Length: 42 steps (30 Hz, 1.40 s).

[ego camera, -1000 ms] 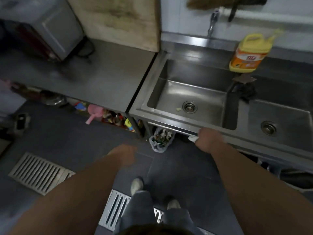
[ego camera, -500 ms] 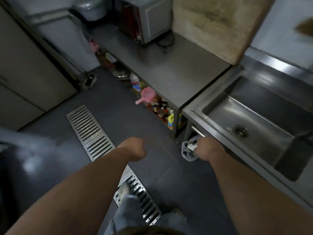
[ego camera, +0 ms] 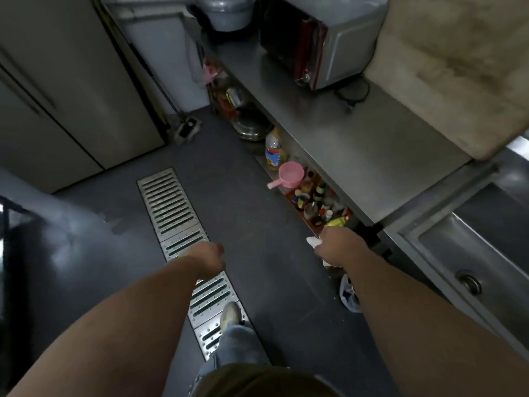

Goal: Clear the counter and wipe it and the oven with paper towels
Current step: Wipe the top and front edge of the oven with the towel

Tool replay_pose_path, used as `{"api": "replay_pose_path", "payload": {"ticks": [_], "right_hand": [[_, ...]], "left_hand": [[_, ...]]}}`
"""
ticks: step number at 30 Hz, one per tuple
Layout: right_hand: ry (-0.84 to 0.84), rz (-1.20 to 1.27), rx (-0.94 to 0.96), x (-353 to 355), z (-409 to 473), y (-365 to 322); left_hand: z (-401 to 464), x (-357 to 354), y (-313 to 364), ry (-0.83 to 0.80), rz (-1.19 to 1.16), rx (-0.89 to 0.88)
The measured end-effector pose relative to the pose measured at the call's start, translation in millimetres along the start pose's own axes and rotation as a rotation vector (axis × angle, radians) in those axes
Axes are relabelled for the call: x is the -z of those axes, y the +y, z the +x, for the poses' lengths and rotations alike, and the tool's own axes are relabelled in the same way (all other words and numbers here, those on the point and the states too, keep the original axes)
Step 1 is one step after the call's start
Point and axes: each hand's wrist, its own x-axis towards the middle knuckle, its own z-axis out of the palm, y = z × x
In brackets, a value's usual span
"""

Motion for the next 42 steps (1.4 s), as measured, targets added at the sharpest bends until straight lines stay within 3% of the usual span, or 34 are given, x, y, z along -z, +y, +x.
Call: {"api": "replay_pose_path", "payload": {"ticks": [12,18,26,33,42], "right_hand": [[-0.002,-0.049,-0.061,50.7,102.5,-114.3],[0.029,-0.119,-0.113,94.7,174.1,-117.8],[0.043,0.022,-0.03,174.8,311.1,-121.1],[-0.029,-0.082,0.005,261.8,398.0,-134.4],[-0.056,-0.104,0.016,309.3,495.0,-183.6]], "left_hand": [[136.1,124.2,-48.6,0.006,0.086,-0.148],[192.2,166.6,-33.9,-0.019,0.092,-0.193],[276.1,264.9,-20.7,-0.008,0.147,-0.051],[340.0,353.8,28.0,0.117,0.084,-0.113],[440.1,426.1,4.7,0.001,0.164,-0.12]]}}
